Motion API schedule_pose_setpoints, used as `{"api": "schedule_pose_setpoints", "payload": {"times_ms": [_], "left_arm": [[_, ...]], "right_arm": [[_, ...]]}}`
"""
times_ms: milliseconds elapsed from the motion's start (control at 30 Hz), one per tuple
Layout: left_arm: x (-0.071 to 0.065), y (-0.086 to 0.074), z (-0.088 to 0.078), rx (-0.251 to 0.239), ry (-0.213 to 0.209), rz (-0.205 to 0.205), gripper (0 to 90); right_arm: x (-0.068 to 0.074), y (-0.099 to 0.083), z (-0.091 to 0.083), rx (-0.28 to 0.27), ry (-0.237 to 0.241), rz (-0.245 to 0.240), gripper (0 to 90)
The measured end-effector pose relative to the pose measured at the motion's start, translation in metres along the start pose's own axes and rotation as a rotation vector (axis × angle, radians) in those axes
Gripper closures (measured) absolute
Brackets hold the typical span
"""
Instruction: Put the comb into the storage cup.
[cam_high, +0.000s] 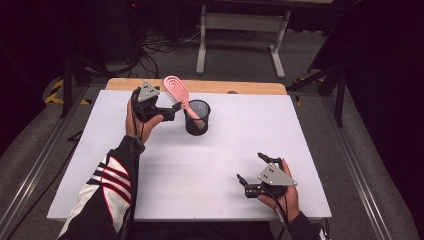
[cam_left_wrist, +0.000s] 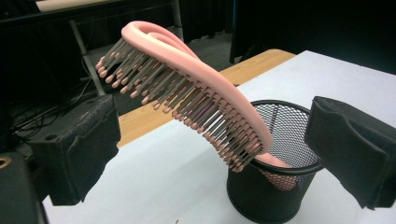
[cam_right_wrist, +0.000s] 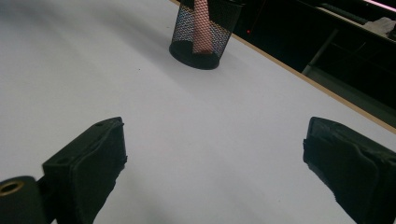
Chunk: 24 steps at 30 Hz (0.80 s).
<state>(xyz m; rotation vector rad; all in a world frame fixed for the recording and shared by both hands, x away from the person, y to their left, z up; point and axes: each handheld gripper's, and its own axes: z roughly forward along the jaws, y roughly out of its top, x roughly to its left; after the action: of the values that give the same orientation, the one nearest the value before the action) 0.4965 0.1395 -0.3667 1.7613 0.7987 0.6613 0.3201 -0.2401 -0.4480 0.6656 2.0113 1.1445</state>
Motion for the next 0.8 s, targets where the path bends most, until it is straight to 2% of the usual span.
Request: {"api": "schedule_pose_setpoints", "payload": {"times_ms": [67, 200, 300, 600, 800], "left_arm": [[-0.001, 0.0, -0.002, -0.004, -0.002, -0.003, 4.9], [-0.004, -0.001, -0.004, 0.0, -0.001, 0.029, 5.0], [-0.006, -0.002, -0.005, 0.002, -0.007, 0.038, 5.0], [-0.01, -0.007, -0.01, 0.0, -0.019, 0.048, 5.0], [-0.013, -0.008, -0.015, 0.0, -0.017, 0.078, 4.9]], "right_arm": [[0.0, 0.0, 0.0, 0.0, -0.001, 0.0, 6.9], [0.0, 0.0, 0.0, 0.001, -0.001, -0.001, 6.8], [0.0, 0.0, 0.0, 0.002, -0.001, -0.001, 6.9], [0.0, 0.0, 0.0, 0.002, 0.0, -0.001, 6.9], [0.001, 0.0, 0.001, 0.004, 0.003, -0.003, 6.9]]}}
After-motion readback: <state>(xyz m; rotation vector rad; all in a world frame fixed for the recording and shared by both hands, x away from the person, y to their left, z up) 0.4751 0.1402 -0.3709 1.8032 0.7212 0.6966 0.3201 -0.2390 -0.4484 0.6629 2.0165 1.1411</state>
